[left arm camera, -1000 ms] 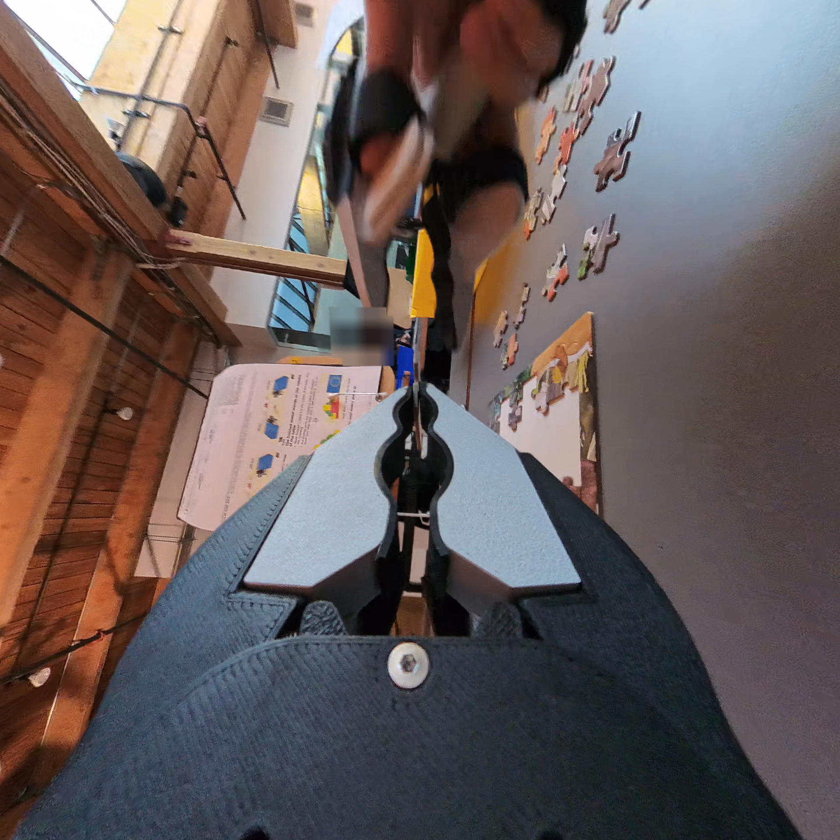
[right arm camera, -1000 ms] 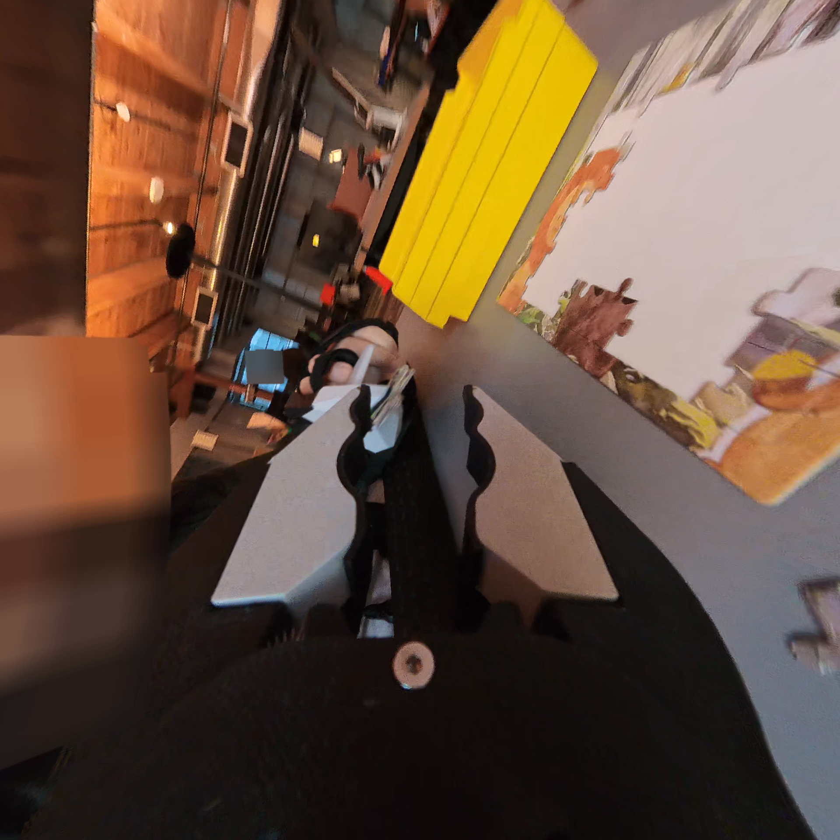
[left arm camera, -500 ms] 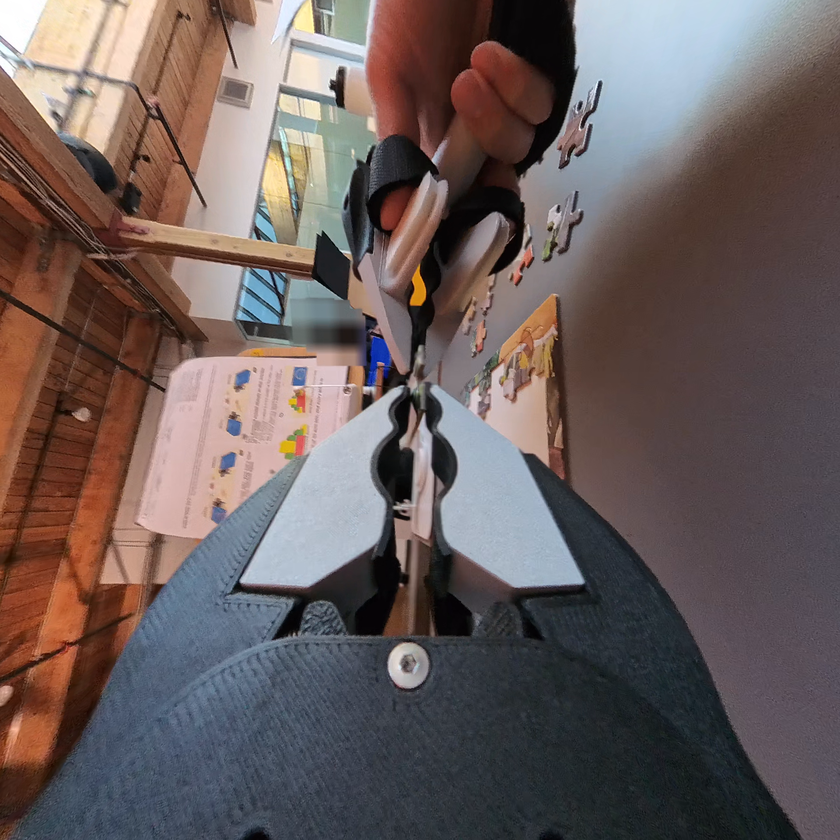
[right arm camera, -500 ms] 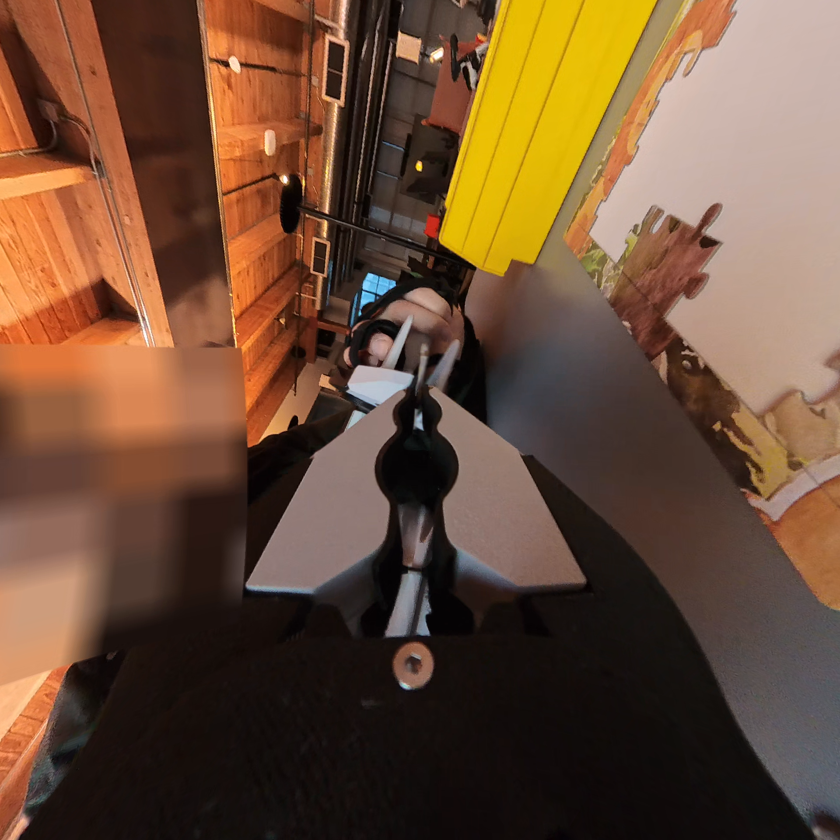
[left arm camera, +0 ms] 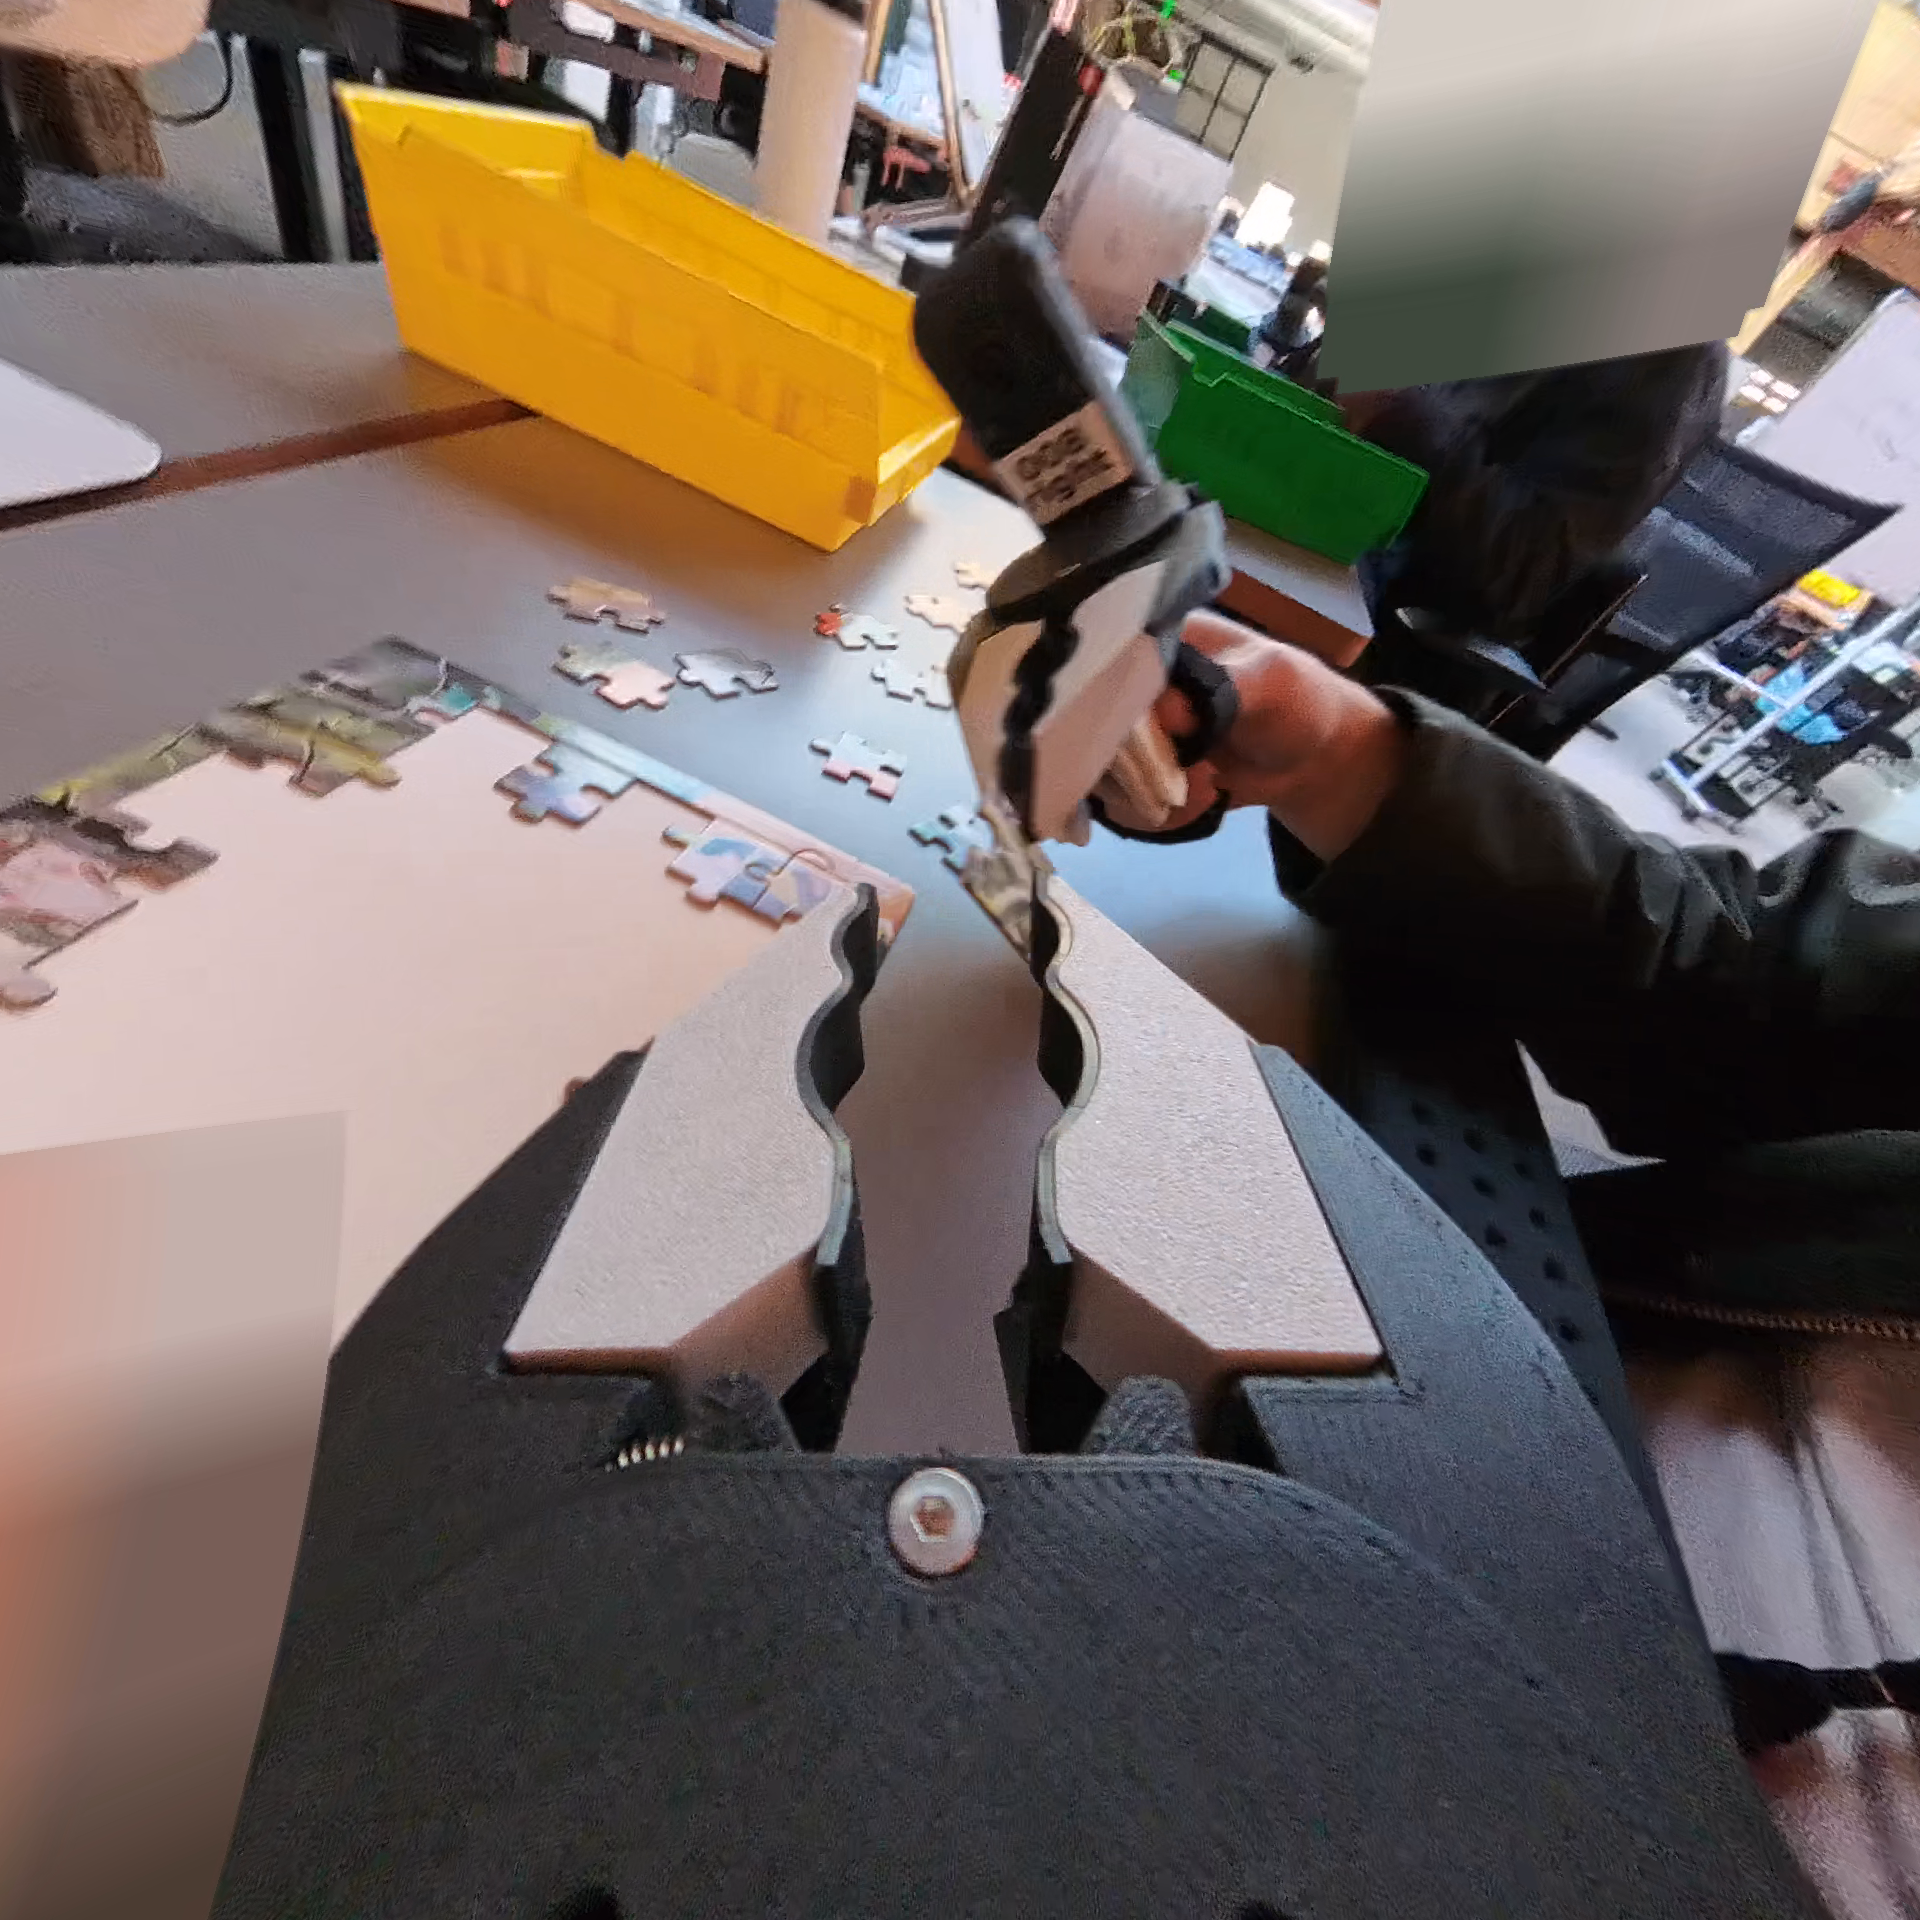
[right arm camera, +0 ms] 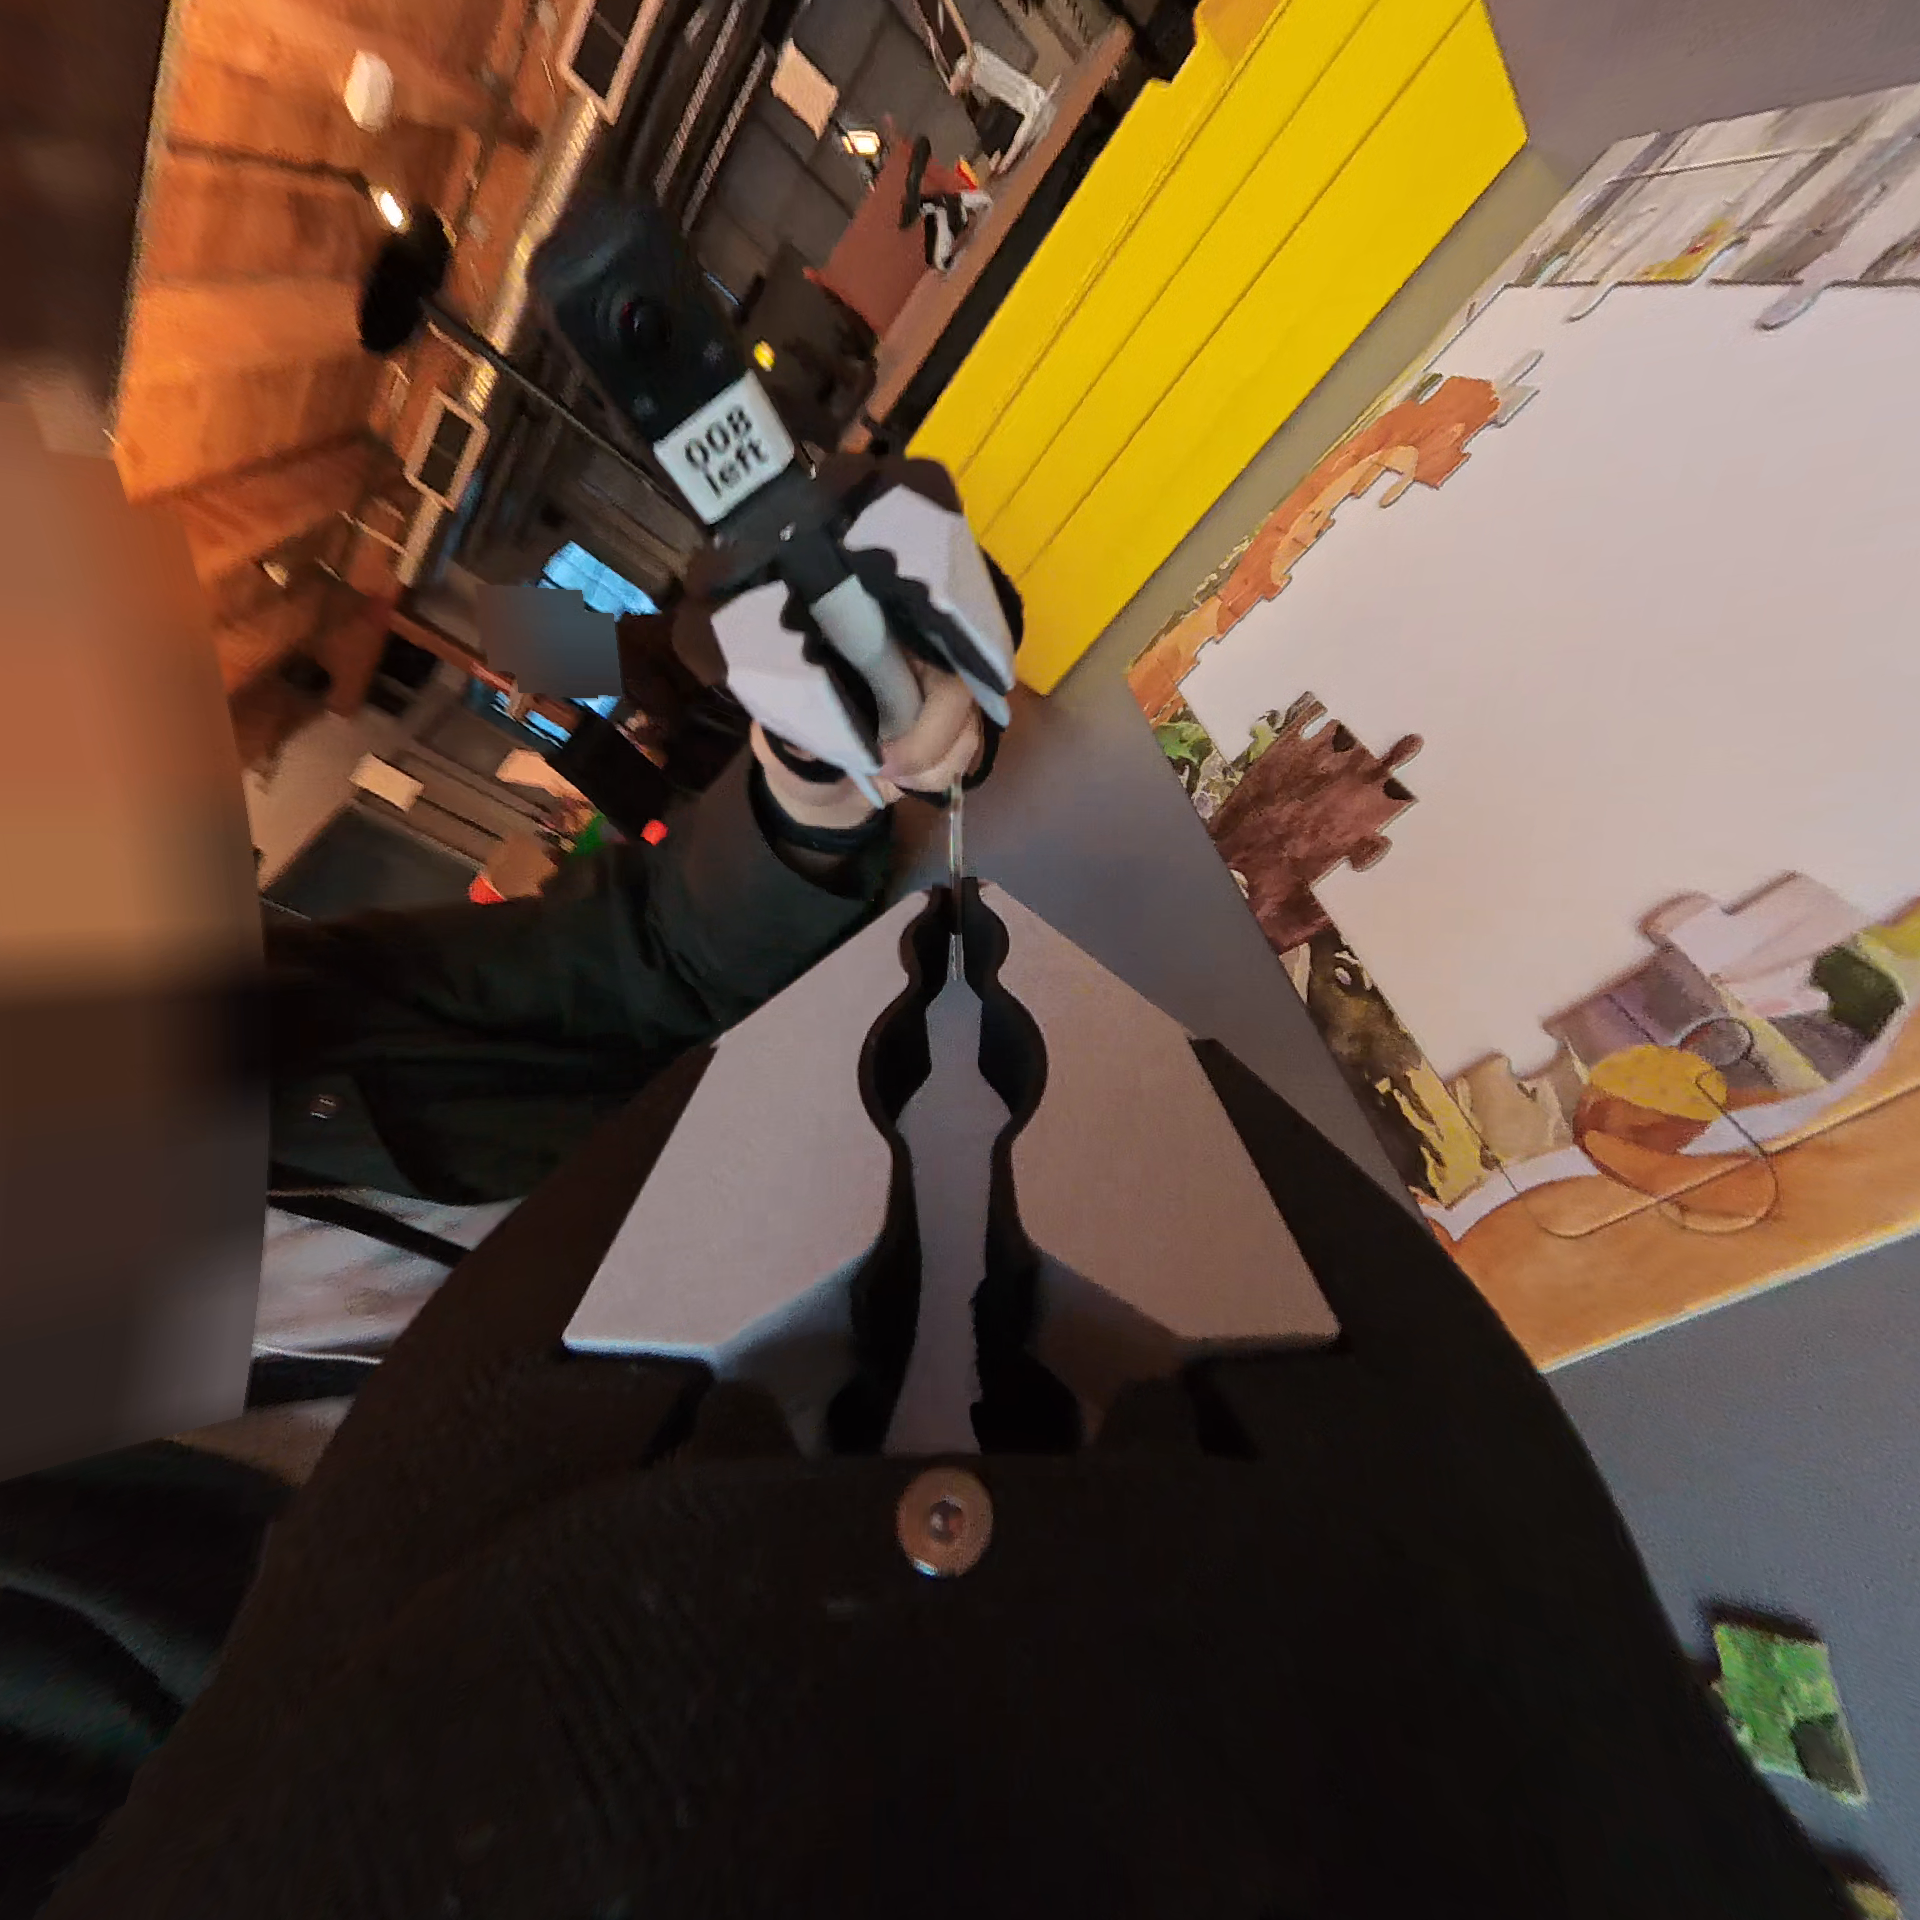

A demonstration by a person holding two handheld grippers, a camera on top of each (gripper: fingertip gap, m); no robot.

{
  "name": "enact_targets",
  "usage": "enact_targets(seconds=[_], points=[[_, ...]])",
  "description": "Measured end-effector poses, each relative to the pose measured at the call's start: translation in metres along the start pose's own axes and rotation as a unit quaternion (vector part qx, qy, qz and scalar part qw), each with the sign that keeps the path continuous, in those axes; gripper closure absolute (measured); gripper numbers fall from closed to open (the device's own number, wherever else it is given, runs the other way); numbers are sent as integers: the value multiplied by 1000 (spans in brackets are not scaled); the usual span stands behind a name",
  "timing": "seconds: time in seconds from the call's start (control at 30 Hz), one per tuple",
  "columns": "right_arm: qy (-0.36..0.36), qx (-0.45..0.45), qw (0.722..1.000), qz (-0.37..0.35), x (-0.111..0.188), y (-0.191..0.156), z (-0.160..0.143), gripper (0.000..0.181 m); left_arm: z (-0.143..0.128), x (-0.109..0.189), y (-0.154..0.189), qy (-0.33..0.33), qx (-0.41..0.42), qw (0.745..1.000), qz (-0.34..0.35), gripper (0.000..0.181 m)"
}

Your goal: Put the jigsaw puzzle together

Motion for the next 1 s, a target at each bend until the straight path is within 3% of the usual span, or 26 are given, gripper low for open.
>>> enact_targets(seconds=[0.23, 0.33, 0.43, 0.5, 0.6, 0.7, 0.77, 0.83, 1.0], points=[[-32, 54, 997, -41, -17, 0, -9, 180, -20, -7, -5, -74, 25, 996, -35, 163], [-41, 76, 995, -57, -20, 0, -12, 180, -28, -8, -1, -106, 4, 994, -39, 179], [-8, 110, 992, -54, -21, -6, -3, 178, -20, -2, 1, -90, 0, 995, -38, 181], [58, 155, 984, -60, -20, -14, 12, 171, -8, 5, -1, -51, 38, 997, -35, 181], [143, 294, 935, -139, -10, -31, 32, 146, 7, 19, -17, 24, 110, 994, 11, 181], [183, 475, 811, -289, -3, -52, 41, 133, 10, 32, -34, 78, 142, 985, 64, 181], [188, 547, 744, -334, -11, -63, 44, 133, 10, 35, -41, 97, 145, 981, 81, 181], [158, 571, 732, -335, -29, -63, 47, 132, 10, 38, -45, 110, 143, 979, 94, 181], [107, 566, 744, -339, -65, -34, 60, 127, 16, 48, -47, 147, 138, 973, 114, 181]])
Point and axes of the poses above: each gripper's, where its closed fingertips meet, x back along the fingers, z out of its top, y = z × x across the jaws, the point moved 5 cm from there along x, back along the fingers, and after that the axes turned 1 degree about -x, right-handed, at the moved point
